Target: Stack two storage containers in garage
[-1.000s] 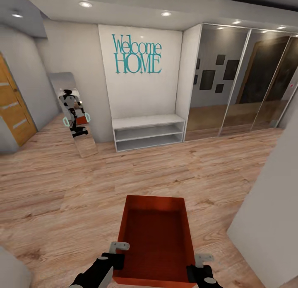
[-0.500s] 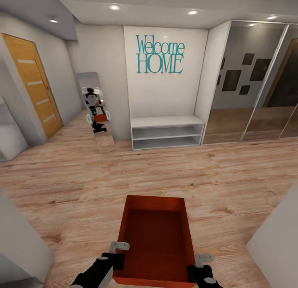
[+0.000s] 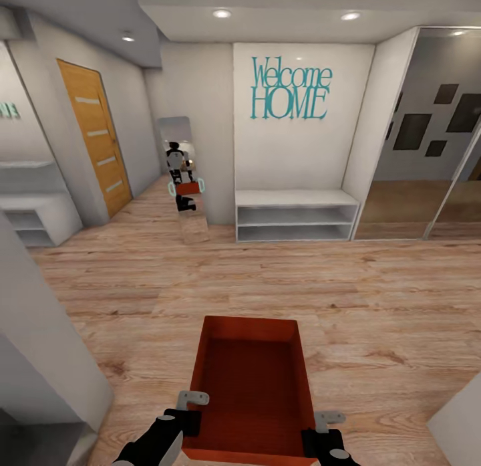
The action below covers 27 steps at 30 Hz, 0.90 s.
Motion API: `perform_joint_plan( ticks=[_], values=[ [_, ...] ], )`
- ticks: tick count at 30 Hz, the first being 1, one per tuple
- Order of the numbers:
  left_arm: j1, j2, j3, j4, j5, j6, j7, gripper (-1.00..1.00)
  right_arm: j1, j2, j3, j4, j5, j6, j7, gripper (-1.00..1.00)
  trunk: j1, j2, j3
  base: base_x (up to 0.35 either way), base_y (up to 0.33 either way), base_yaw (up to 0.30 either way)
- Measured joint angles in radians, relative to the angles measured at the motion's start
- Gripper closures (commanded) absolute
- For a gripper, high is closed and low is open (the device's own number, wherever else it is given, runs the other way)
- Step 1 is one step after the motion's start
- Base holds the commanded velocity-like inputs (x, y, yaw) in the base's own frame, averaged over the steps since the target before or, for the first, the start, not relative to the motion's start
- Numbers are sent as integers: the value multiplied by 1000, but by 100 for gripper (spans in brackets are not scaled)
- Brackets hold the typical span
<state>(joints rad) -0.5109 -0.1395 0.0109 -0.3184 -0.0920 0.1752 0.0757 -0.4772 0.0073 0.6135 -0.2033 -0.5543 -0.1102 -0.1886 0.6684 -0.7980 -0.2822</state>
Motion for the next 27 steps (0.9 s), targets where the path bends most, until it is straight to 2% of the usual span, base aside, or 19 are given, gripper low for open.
perform_joint_plan(
  ticks=[8,27],
  values=[
    [0,0,-1,0,1,0,0,100,0,0,1,0,-2,-1,1,100,0,0,0,62,0,11],
    [0,1,-2,1,2,0,-1,100,0,1,2,0,-2,0,-1,100,-1,0,0,315,0,0]
  ],
)
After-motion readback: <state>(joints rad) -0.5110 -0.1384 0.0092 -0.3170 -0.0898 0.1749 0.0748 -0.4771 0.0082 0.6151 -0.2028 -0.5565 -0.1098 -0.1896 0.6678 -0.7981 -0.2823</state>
